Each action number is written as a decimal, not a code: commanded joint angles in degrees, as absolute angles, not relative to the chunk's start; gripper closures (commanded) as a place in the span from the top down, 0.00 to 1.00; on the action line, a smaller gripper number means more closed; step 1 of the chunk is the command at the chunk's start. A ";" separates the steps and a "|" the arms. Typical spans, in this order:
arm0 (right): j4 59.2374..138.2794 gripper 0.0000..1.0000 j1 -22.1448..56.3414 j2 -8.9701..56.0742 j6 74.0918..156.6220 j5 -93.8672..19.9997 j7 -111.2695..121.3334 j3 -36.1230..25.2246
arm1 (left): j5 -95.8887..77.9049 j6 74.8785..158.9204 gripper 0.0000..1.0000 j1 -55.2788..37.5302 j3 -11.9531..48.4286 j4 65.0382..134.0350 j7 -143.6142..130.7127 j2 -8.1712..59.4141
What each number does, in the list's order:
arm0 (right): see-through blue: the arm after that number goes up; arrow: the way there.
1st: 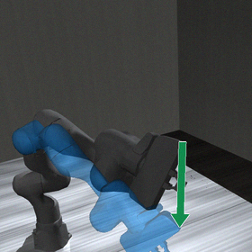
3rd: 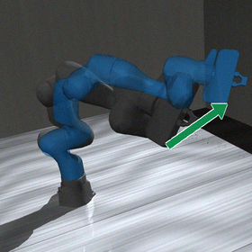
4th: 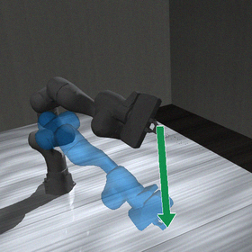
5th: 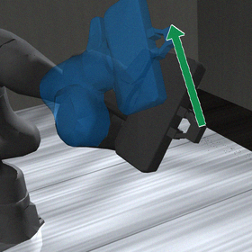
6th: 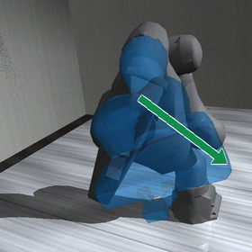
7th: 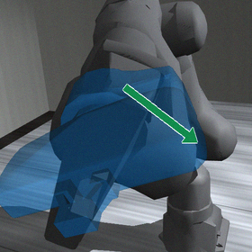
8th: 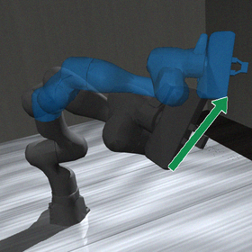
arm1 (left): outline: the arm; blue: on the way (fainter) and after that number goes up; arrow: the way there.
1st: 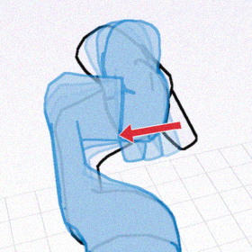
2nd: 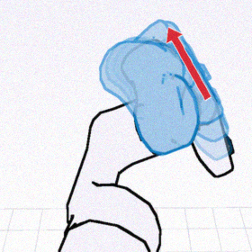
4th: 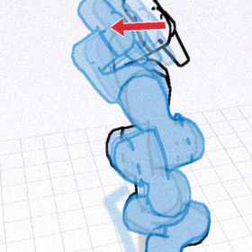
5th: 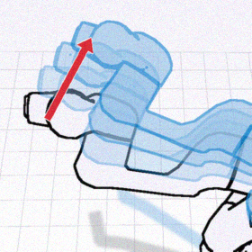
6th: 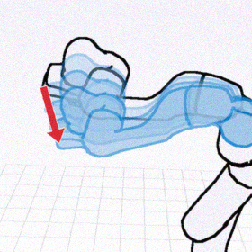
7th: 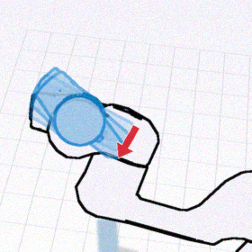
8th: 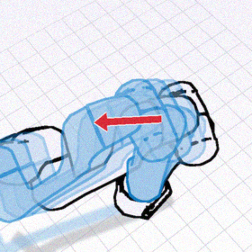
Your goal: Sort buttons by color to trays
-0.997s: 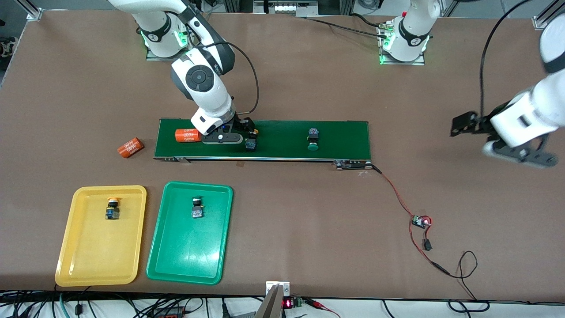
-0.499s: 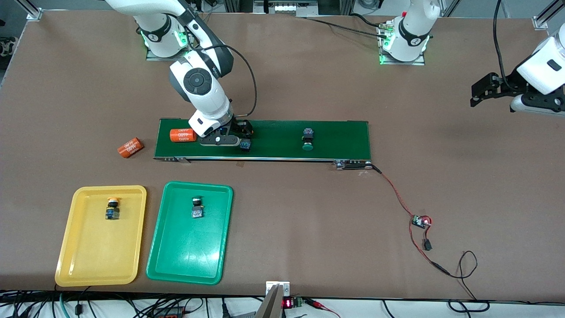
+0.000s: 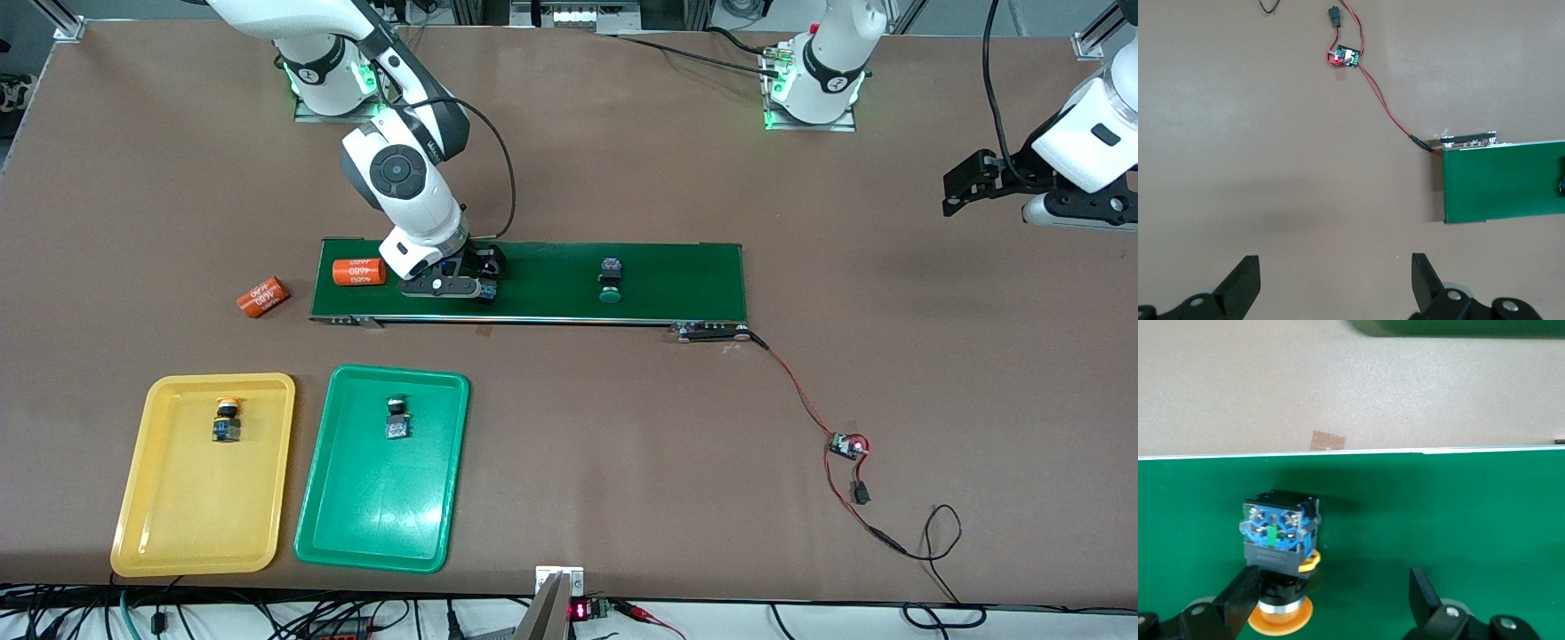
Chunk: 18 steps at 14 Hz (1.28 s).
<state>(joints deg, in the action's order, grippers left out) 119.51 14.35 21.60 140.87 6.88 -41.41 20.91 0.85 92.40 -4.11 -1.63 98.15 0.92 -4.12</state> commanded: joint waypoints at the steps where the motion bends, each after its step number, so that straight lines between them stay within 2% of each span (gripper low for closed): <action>1: 118.39 1.00 15.29 21.80 140.45 6.15 -41.57 19.69 | 2.02 93.08 1.00 -5.10 -2.20 97.65 -0.79 -3.69; 5: 118.56 1.00 15.38 21.97 140.45 6.15 -41.57 19.51 | 2.02 92.90 1.00 -5.62 -2.20 97.47 -0.79 -3.69; 9: 118.56 0.89 15.47 23.47 140.54 6.33 -41.31 19.42 | 1.93 92.64 1.00 -5.71 -1.85 97.47 -1.41 -3.78; 10: 118.56 0.82 15.38 23.55 140.54 6.42 -41.22 19.42 | 1.93 92.64 1.00 -5.71 -1.85 97.47 -1.41 -3.78; 11: 118.56 0.69 15.38 23.55 140.54 6.50 -41.22 19.34 | 1.93 92.64 1.00 -5.71 -1.85 97.47 -1.41 -3.78; 13: 118.56 0.32 15.38 23.47 140.54 6.50 -41.05 19.07 | 1.93 92.46 1.00 -5.71 -1.85 97.47 -1.41 -3.78; 15: 118.48 0.02 15.29 22.86 140.36 6.33 -40.87 18.81 | 1.93 92.46 1.00 -5.71 -1.76 97.47 -1.41 -3.78; 18: 117.17 0.00 15.03 19.61 137.39 6.15 -40.78 17.59 | 1.93 91.76 1.00 -5.71 -1.76 97.47 -1.41 -3.95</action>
<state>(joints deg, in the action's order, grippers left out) 118.44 14.43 22.63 140.48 6.89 -41.40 19.09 0.85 92.60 -5.05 -1.55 98.14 -0.74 -3.97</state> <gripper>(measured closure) 0.599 0.000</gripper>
